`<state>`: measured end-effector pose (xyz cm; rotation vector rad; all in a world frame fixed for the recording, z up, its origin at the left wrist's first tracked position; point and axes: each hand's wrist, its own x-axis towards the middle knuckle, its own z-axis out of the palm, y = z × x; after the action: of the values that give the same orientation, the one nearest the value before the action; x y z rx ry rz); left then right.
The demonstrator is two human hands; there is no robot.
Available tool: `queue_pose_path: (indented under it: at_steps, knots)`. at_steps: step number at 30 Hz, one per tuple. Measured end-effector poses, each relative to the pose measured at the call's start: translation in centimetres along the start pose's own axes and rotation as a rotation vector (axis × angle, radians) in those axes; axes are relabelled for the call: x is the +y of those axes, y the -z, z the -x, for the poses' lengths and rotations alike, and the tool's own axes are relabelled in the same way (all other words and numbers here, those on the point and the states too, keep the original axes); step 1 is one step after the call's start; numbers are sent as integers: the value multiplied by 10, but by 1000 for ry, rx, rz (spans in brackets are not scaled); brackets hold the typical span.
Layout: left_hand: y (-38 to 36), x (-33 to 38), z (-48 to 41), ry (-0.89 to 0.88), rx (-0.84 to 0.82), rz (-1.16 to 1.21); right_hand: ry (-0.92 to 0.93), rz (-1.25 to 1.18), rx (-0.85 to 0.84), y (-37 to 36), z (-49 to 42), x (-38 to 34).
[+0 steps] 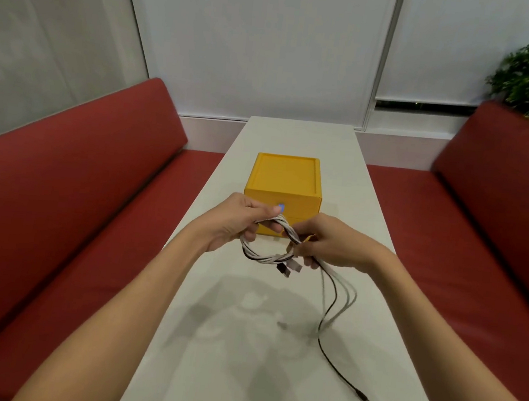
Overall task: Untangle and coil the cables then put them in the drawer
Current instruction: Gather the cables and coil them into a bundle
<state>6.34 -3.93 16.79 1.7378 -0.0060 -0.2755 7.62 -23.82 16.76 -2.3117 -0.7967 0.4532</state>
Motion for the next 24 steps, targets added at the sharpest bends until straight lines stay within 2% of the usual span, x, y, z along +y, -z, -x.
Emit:
queue_pose_path:
  at_steps: [4, 9, 11, 15, 18, 24]
  knots:
    - [6, -3, -1, 20, -27, 25, 50, 0, -30, 9, 3, -3]
    - [3, -9, -4, -10, 5, 112, 16, -393, 68, -3, -1, 0]
    - [2, -10, -4, -27, 3, 85, 12, -487, 60, -5, -2, 6]
    - [1, -10, -2, -71, 0, -92, -11, -519, -10, -8, -3, 18]
    - [-3, -13, 0, -125, 40, -122, -41, -560, 58, -8, -4, 20]
    - [-10, -33, -1, 24, 12, 382, -196, -947, 412, -11, -11, 23]
